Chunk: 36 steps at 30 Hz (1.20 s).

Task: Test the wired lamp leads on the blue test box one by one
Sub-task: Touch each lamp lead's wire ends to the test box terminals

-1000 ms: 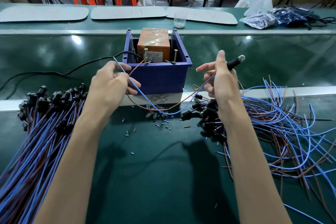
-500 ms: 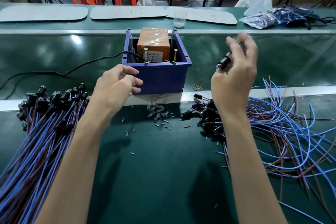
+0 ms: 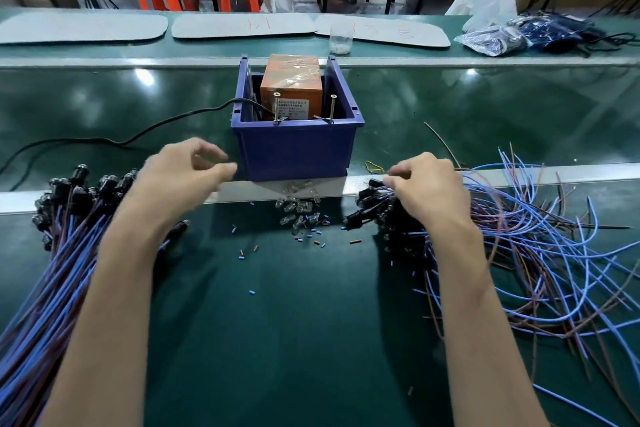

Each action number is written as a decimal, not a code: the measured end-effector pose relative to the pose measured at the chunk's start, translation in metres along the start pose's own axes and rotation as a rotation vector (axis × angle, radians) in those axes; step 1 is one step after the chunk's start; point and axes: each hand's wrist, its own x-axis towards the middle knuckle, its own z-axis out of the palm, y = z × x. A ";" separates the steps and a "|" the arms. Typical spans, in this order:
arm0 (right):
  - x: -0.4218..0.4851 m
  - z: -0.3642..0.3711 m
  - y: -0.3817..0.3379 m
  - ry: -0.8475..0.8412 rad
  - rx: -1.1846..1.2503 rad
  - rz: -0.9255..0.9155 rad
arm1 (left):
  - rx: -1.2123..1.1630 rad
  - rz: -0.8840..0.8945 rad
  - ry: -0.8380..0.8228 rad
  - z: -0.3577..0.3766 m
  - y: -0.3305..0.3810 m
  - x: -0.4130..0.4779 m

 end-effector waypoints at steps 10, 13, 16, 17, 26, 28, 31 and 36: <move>0.021 0.003 0.022 0.025 0.433 0.061 | 0.437 -0.285 0.059 -0.027 -0.050 0.009; 0.024 -0.001 0.027 0.015 0.490 0.078 | 0.443 -0.267 0.036 -0.022 -0.051 0.013; 0.024 -0.008 0.031 -0.038 0.681 0.122 | 0.441 -0.235 0.021 -0.020 -0.053 0.018; 0.024 -0.011 0.033 -0.041 0.736 0.115 | 0.444 -0.233 0.007 -0.020 -0.054 0.019; 0.022 -0.017 0.027 0.029 0.788 -0.030 | 0.477 -0.240 -0.016 -0.014 -0.062 0.022; 0.020 -0.018 0.024 0.016 0.780 -0.058 | 0.499 -0.253 -0.040 -0.020 -0.062 0.022; 0.016 -0.019 0.018 -0.002 0.774 -0.100 | 0.531 -0.264 -0.122 -0.026 -0.064 0.021; 0.006 -0.022 0.005 -0.029 0.776 -0.174 | 0.490 -0.211 -0.059 -0.032 -0.064 0.021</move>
